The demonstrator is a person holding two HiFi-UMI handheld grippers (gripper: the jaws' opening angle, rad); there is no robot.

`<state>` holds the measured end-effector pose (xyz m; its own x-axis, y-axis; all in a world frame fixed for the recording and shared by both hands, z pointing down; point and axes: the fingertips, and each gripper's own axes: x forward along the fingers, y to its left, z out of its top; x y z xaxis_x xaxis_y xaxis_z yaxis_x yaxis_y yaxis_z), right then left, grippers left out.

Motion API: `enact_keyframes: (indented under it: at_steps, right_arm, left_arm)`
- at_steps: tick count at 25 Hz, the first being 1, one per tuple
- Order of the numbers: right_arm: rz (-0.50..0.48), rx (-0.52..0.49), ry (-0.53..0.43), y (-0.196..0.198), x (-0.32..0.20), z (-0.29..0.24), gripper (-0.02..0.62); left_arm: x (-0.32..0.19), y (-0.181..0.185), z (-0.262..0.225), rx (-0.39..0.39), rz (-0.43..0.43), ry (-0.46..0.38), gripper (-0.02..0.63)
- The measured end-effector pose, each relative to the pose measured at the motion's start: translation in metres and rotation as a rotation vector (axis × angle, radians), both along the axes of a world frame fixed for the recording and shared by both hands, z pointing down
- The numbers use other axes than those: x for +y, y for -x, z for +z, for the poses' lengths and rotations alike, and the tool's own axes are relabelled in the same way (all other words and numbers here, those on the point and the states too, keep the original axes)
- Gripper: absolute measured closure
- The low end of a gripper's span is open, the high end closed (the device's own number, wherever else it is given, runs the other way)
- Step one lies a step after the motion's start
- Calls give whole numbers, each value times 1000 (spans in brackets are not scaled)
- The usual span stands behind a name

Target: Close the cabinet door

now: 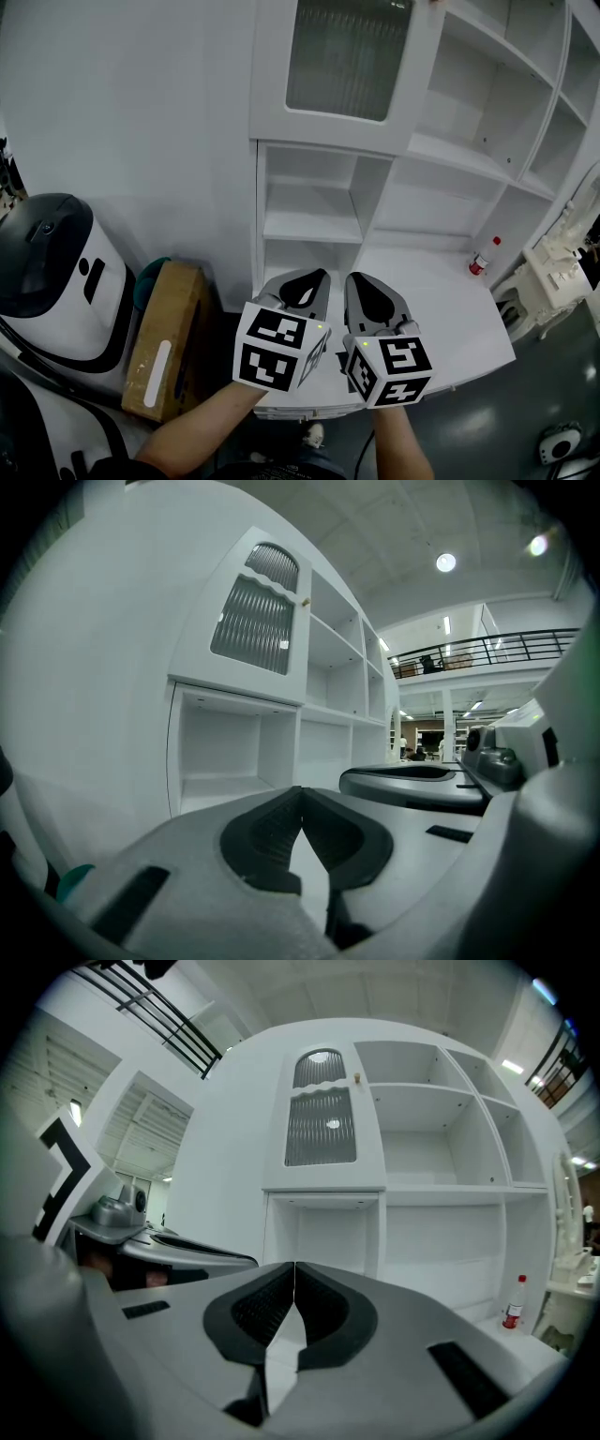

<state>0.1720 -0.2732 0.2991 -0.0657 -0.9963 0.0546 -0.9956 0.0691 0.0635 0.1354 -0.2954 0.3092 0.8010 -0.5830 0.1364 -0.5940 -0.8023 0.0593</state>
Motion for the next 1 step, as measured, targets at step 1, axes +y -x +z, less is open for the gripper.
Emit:
enact_keyframes:
  at_steps: [1]
  right_arm:
    - [0, 1, 2, 1, 1, 1, 575]
  left_arm:
    - [1, 1, 1, 0, 1, 1, 594]
